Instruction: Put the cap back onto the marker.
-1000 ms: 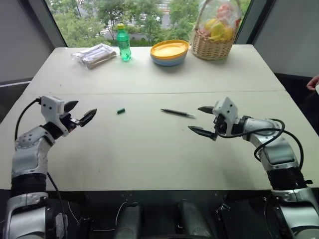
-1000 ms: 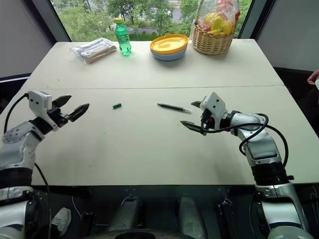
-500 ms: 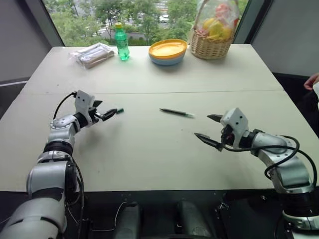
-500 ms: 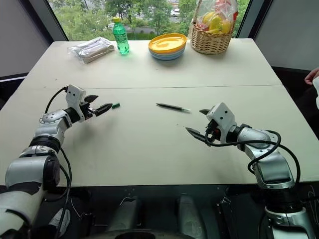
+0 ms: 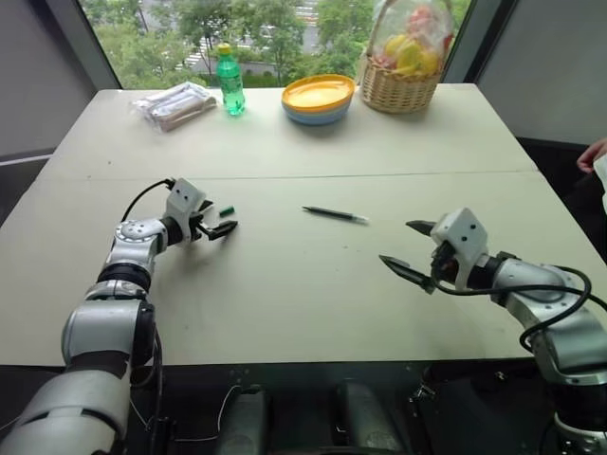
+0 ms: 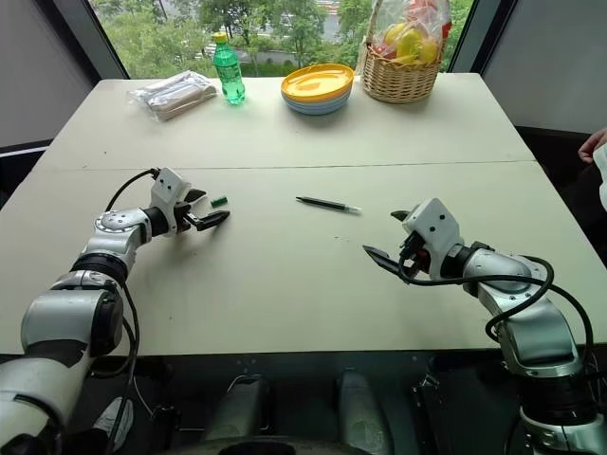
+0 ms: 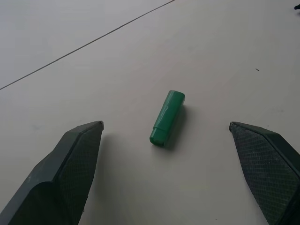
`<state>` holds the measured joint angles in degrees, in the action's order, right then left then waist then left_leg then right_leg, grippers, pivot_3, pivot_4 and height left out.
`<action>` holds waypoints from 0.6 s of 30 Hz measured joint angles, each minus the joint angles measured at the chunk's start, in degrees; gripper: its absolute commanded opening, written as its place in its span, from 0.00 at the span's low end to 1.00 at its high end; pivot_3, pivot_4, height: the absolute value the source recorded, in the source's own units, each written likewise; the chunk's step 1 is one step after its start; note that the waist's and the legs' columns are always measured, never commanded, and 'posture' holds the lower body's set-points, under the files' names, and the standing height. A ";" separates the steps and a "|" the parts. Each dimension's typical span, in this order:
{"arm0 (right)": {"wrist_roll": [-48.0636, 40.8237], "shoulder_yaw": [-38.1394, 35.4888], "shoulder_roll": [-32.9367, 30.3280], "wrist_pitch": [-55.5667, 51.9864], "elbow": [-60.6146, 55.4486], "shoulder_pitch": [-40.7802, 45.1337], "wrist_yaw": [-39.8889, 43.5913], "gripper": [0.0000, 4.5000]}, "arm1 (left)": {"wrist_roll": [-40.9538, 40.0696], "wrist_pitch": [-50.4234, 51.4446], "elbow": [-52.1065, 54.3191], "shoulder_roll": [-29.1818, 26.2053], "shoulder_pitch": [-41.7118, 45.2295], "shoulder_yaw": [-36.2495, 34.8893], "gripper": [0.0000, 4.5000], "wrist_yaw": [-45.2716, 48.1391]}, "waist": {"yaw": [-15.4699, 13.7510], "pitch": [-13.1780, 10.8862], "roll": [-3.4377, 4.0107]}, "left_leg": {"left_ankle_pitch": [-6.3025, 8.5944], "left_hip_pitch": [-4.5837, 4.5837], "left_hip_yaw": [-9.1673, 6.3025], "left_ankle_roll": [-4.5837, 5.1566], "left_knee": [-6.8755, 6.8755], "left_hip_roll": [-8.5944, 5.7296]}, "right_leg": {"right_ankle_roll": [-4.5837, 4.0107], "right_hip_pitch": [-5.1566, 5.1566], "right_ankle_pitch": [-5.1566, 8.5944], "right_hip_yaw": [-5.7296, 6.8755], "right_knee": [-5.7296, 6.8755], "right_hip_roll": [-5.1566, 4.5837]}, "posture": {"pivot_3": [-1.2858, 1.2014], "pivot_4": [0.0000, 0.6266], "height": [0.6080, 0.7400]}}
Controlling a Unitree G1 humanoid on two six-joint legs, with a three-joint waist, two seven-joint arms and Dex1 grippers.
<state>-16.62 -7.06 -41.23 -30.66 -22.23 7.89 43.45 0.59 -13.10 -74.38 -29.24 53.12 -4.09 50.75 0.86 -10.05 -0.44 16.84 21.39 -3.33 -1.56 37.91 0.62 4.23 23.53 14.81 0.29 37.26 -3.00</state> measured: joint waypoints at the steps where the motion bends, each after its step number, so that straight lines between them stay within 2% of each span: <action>1: -0.02 -0.10 -0.23 0.00 0.02 0.07 0.13 0.98 | 0.01 0.04 0.00 0.00 0.00 -0.01 1.00 -0.13 | 0.00 0.00 0.00 | 0.00 0.00 0.00 0.00 0.00 0.00 | 0.00 0.00 0.00 0.00 0.00 0.00 | 0.52 0.24 1.00; 4: -0.14 -0.11 -0.35 0.05 0.29 1.22 0.28 0.98 | 0.01 0.36 0.00 0.01 0.02 -0.03 1.00 -0.52 | 0.02 0.00 0.00 | 0.00 -0.02 0.00 0.00 0.01 0.01 | 0.00 -0.01 0.00 0.00 0.03 0.02 | 0.52 0.24 1.00; 7: -0.33 -0.12 -0.36 0.20 0.45 1.63 0.27 1.00 | 0.00 1.75 -0.06 0.08 0.36 -0.05 0.83 -0.76 | -0.01 0.00 0.00 | 0.00 -0.04 -0.02 0.00 0.03 0.03 | 0.00 -0.04 0.00 0.00 0.04 0.04 | 0.52 0.24 1.00; 13: -0.43 -0.29 -0.40 0.20 0.47 1.14 0.09 1.00 | 0.00 4.12 -0.28 0.27 0.89 -0.07 0.18 -1.31 | 0.20 0.00 0.00 | 0.00 -0.09 -0.02 0.00 0.06 0.10 | 0.00 -0.05 0.00 -0.01 0.10 0.13 | 0.52 0.24 1.00; 14: -0.43 -0.37 -0.41 0.20 0.47 0.85 0.04 1.00 | 0.00 4.26 -0.28 0.27 0.89 -0.08 0.05 -1.54 | 0.21 0.00 0.00 | 0.00 -0.10 -0.02 0.00 0.06 0.12 | 0.00 -0.05 0.00 -0.01 0.11 0.14 | 0.52 0.24 1.00; 15: -0.46 -0.47 -0.41 0.20 0.45 0.50 -0.07 1.00 | 0.00 4.46 -0.28 0.27 0.92 -0.09 0.01 -2.03 | 0.21 0.00 0.00 | 0.00 -0.11 -0.02 0.00 0.06 0.13 | -0.01 -0.05 0.00 -0.02 0.13 0.16 | 0.52 0.24 1.00; 18: -0.48 -0.66 -0.43 0.17 0.33 0.10 -0.33 1.00 | 0.01 4.94 -0.27 0.27 1.01 -0.08 0.01 -2.45 | 0.23 0.00 0.00 | 0.00 -0.14 -0.01 0.00 0.06 0.14 | -0.01 -0.05 -0.01 -0.04 0.15 0.18 | 0.52 0.24 1.00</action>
<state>-17.10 -7.71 -41.66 -30.49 -21.90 7.99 43.12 0.60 -8.16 -74.65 -28.97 54.12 -4.18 48.30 1.09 -10.04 -0.44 16.84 21.25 -3.34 -1.55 37.98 0.76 4.22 23.48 14.80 0.25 37.41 -2.83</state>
